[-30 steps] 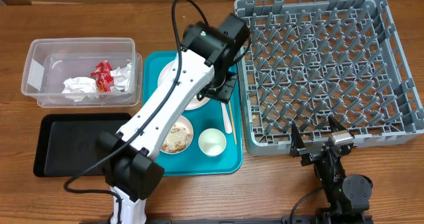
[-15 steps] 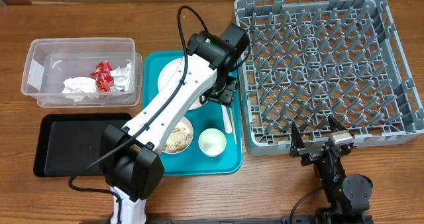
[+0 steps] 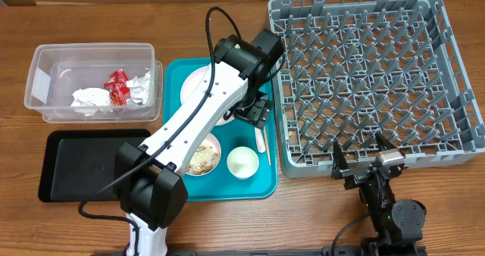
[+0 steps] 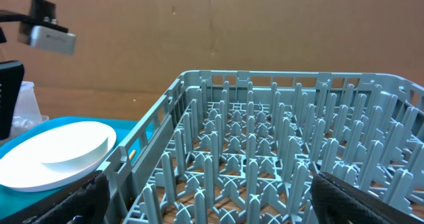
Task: Sort waste into correct bins and load items into the dishwasher
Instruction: 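Move the left gripper over the teal tray toward the white cup, then lower the left gripper onto the rim of the rice bowl and grasp it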
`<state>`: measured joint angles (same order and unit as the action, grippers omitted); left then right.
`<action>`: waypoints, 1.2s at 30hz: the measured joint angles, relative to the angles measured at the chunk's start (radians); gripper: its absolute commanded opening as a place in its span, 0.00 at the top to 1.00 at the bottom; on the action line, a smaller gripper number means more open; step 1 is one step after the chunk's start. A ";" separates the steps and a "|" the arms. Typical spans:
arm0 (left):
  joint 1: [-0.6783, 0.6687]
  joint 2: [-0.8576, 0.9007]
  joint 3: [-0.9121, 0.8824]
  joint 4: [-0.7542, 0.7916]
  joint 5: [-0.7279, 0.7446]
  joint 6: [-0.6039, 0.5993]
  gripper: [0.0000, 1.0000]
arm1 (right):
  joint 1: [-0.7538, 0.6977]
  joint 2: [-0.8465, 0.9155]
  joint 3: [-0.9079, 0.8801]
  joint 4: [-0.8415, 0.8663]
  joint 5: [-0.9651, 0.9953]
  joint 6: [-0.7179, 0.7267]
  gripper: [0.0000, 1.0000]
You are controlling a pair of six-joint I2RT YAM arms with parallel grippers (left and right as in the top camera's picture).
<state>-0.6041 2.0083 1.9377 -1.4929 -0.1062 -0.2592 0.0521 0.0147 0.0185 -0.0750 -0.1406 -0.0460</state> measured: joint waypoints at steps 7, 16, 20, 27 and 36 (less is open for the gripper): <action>0.001 -0.008 -0.001 -0.098 -0.141 -0.153 0.19 | 0.000 0.000 0.000 0.000 0.000 0.000 0.00; -0.013 -0.176 -0.003 -0.164 -0.226 -0.257 0.15 | 0.000 0.000 0.000 0.000 0.000 0.000 0.00; -0.013 -0.246 -0.003 -0.145 -0.236 -0.286 0.07 | 0.000 0.000 0.000 0.000 0.000 0.000 0.00; -0.013 -0.256 -0.056 -0.010 -0.203 -0.319 0.00 | 0.000 0.000 0.000 0.000 0.000 0.000 0.00; -0.013 -0.256 -0.277 0.144 -0.117 -0.328 0.00 | 0.000 0.000 0.000 0.000 0.000 0.000 0.00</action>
<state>-0.6167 1.7523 1.6604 -1.3491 -0.2237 -0.5869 0.0521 0.0147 0.0185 -0.0753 -0.1406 -0.0460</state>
